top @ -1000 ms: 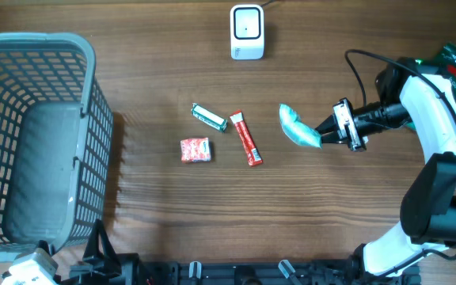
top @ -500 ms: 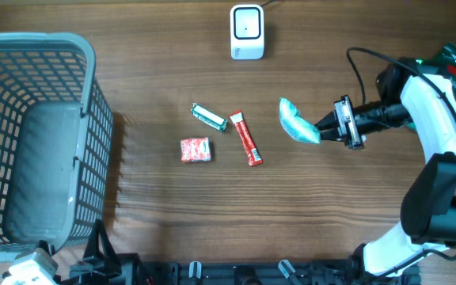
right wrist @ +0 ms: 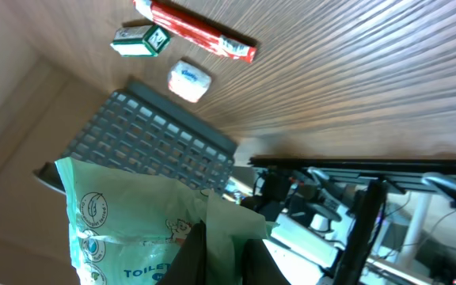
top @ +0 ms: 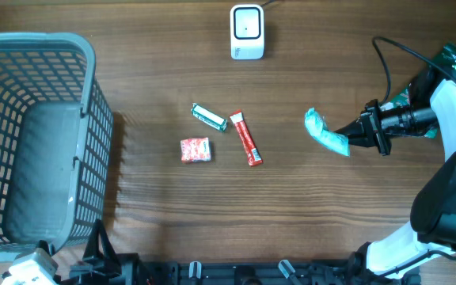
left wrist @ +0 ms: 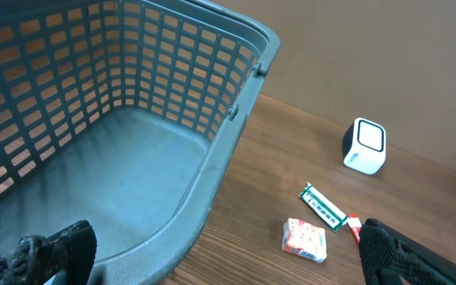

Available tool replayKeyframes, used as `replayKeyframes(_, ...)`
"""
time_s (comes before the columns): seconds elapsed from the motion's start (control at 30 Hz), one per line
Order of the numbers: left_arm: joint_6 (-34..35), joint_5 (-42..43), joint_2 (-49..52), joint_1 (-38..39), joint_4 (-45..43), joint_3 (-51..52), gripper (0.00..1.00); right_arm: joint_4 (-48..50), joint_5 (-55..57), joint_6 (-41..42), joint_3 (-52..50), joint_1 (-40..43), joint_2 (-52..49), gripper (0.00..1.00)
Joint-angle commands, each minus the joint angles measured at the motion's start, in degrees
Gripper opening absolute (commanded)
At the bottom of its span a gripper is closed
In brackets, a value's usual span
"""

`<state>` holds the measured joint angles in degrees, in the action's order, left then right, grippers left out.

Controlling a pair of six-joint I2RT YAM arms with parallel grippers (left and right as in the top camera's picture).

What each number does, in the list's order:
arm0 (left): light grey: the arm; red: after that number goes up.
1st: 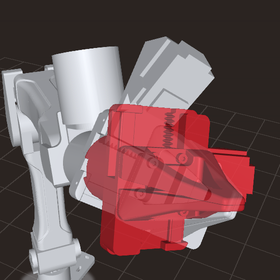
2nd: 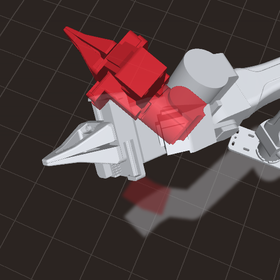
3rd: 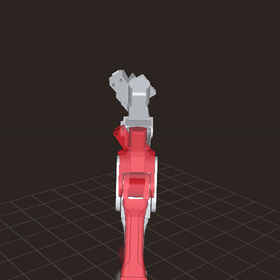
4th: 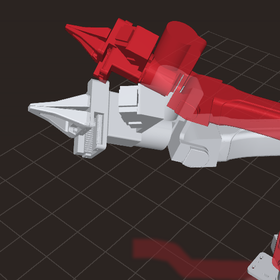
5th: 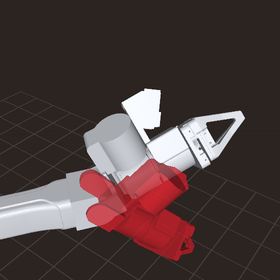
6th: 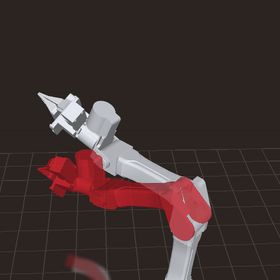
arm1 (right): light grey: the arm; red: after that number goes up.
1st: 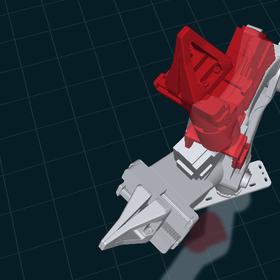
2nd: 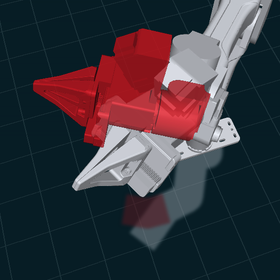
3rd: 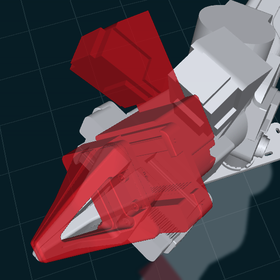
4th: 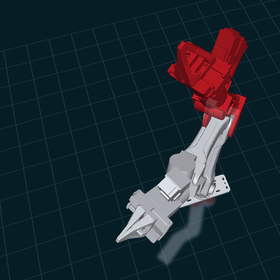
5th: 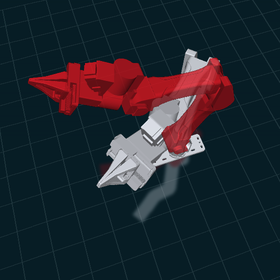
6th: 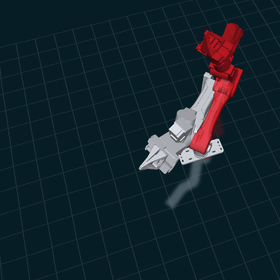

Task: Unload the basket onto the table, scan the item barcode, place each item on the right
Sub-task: 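Carry the wipes pack up to the white scanner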

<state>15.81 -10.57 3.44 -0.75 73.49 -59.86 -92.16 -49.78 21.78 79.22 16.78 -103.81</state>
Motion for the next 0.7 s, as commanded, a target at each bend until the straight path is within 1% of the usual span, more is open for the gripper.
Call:
replayKeyframes(0.0, 0.1, 0.3, -0.5, 0.3, -0.2, 0.0, 1.0, -0.2, 8.9, -3.5, 0.7, 0.1, 0.4, 0.04)
replayKeyframes(0.07, 0.1, 0.3, -0.5, 0.3, -0.2, 0.0, 1.0, 2.1, 9.9, -0.5, 0.7, -0.1, 0.4, 0.04)
replayKeyframes(0.13, 0.1, 0.3, -0.5, 0.3, -0.2, 0.0, 1.0, 7.2, 9.5, 3.6, 0.7, -0.9, 0.4, 0.04)
replayKeyframes(0.27, 0.1, 0.3, -0.5, 0.3, -0.2, 0.0, 1.0, 26.1, 11.4, 17.4, 0.7, -6.1, 0.4, 0.05)
replayKeyframes(0.33, 0.1, 0.3, -0.5, 0.3, -0.2, 0.0, 1.0, 36.9, 12.9, 23.5, 0.7, -10.6, 0.4, 0.04)
replayKeyframes(0.4, 0.1, 0.3, -0.5, 0.3, -0.2, 0.0, 1.0, 48.4, 14.1, 27.5, 0.7, -15.8, 0.4, 0.05)
replayKeyframes(0.43, 0.1, 0.3, -0.5, 0.3, -0.2, 0.0, 1.0, 53.4, 16.1, 29.2, 0.7, -18.2, 0.4, 0.05)
replayKeyframes(0.47, 0.1, 0.3, -0.5, 0.3, -0.2, 0.0, 1.0, 58.4, 21.1, 32.1, 0.7, -21.2, 0.4, 0.05)
replayKeyframes(0.57, 0.1, 0.3, -0.5, 0.3, -0.2, 0.0, 1.0, 65.3, 36.4, 40.7, 0.7, -27.3, 0.3, 0.05)
replayKeyframes(0.67, 0.1, 0.3, -0.5, 0.3, -0.2, 0.0, 1.0, 72.4, 47.3, 44.8, 0.7, -31.9, -1.0, 0.05)
